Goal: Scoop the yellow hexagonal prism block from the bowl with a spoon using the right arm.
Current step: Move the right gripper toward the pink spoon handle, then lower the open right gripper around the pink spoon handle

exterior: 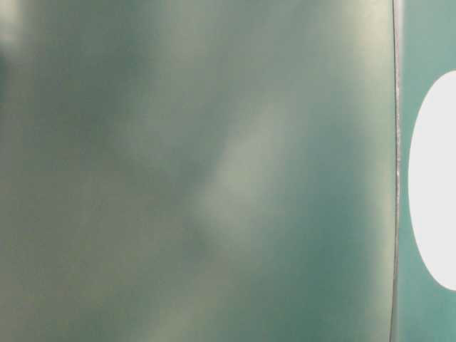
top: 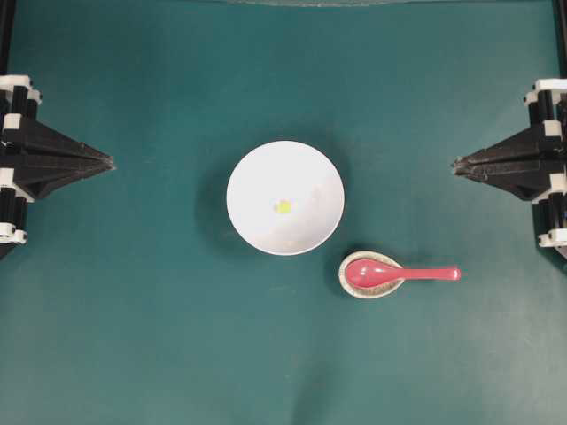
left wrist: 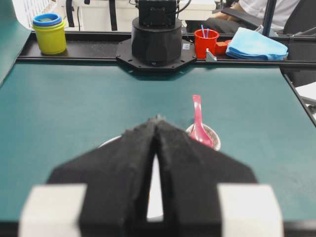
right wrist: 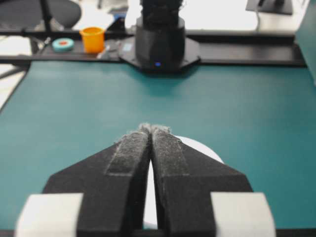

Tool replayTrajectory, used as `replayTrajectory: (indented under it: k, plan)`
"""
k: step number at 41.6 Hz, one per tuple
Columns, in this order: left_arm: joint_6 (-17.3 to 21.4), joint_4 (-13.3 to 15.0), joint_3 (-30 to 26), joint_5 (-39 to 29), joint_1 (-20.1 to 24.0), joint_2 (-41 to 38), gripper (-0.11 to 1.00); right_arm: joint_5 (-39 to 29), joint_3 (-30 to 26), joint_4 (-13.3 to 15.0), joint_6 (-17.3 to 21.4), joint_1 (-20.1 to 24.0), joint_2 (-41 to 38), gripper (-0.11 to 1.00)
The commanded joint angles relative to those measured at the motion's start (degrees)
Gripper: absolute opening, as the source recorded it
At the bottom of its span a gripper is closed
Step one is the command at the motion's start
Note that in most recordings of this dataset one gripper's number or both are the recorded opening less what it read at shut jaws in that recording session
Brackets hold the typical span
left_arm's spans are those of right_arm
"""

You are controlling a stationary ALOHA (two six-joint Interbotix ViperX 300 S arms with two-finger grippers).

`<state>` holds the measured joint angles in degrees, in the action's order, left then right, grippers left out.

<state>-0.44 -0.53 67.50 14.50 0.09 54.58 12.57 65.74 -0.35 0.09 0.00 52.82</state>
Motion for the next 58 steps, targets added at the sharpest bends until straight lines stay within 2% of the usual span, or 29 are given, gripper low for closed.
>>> replayTrajectory:
  k: [1,8,14,26,35,41,49,58]
  plan:
    - [0.1,-0.2,-1.6,0.3,0.0,-0.5,0.0,-0.1,-1.8,-0.4,0.0,0.2,-0.2,0.13]
    - [0.1,-0.2,-1.6,0.3,0.0,-0.5,0.0,-2.3,-2.0,-1.2,0.1,0.2,-0.4,0.4]
    - [0.1,-0.2,-1.6,0.3,0.0,-0.5,0.0,-4.2,-2.1,-2.1,0.1,0.2,-0.5,0.52]
    - [0.1,-0.2,-1.6,0.3,0.0,-0.5,0.0,-5.0,-1.7,-3.6,0.4,0.7,-2.2,0.52]
    - [0.3,-0.2,-1.6,0.2,0.0,-0.5,0.0,-3.5,-0.6,-4.3,0.5,4.4,-7.8,0.52]
    - [0.7,-0.2,-1.5,0.2,0.0,-0.5,0.0,1.9,0.9,-6.3,0.5,7.3,-12.8,0.52]
    - [0.7,-0.2,-1.5,0.1,0.0,-0.5,0.0,12.8,3.7,-9.8,0.5,12.1,-20.7,0.52]
    - [0.7,-0.2,-1.6,0.1,0.0,-0.5,0.0,25.0,6.2,-14.9,0.4,17.8,-31.2,0.52]
